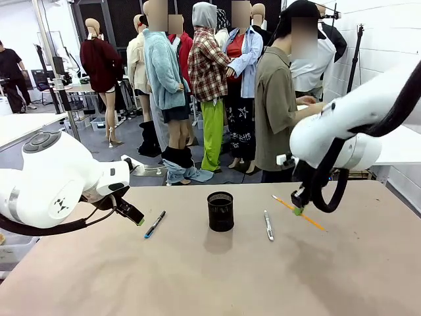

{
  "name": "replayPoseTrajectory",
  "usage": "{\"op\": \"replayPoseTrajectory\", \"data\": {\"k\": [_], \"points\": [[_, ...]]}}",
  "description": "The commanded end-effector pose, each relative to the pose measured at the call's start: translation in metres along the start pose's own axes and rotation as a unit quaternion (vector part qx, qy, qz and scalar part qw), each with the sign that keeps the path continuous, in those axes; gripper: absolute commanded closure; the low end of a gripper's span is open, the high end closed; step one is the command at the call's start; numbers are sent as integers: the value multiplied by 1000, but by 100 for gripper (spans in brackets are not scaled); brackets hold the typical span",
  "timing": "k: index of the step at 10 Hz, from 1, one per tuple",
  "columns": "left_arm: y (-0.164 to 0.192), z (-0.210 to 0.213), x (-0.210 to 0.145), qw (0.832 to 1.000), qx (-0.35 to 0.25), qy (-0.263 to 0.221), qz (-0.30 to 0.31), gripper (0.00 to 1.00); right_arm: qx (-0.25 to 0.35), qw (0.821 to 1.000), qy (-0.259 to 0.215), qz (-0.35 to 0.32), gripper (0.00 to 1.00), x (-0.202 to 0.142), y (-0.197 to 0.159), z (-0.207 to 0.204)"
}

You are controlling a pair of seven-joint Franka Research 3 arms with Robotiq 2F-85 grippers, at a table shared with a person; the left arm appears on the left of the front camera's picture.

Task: Place the pens into the pen holder.
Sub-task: Pick up a writing instrument from the table and place it into the Pen holder.

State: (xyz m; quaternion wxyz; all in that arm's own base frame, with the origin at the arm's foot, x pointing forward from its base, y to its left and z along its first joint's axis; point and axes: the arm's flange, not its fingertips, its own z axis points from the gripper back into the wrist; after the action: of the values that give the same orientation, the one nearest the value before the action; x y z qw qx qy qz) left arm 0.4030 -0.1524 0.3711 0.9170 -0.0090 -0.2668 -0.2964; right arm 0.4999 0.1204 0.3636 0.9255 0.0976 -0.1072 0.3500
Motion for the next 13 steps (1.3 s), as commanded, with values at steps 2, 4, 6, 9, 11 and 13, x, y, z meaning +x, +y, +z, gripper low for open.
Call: {"op": "replayPoseTrajectory", "data": {"k": [2,4,6,9,11,13], "points": [[1,1,0,1000,0,-1,1,0,76,979,-130,134,100,-17,28,38],[1,1,0,1000,0,-1,1,0,122,944,-216,220,100,-3,44,48],[1,1,0,1000,0,-1,1,0,168,889,-293,308,100,21,61,45],[1,1,0,1000,0,-1,1,0,234,827,-392,328,100,63,56,33],[1,1,0,1000,0,-1,1,0,229,820,-432,297,100,79,53,28],[1,1,0,1000,0,-1,1,0,219,828,-394,333,100,61,66,41]]}}
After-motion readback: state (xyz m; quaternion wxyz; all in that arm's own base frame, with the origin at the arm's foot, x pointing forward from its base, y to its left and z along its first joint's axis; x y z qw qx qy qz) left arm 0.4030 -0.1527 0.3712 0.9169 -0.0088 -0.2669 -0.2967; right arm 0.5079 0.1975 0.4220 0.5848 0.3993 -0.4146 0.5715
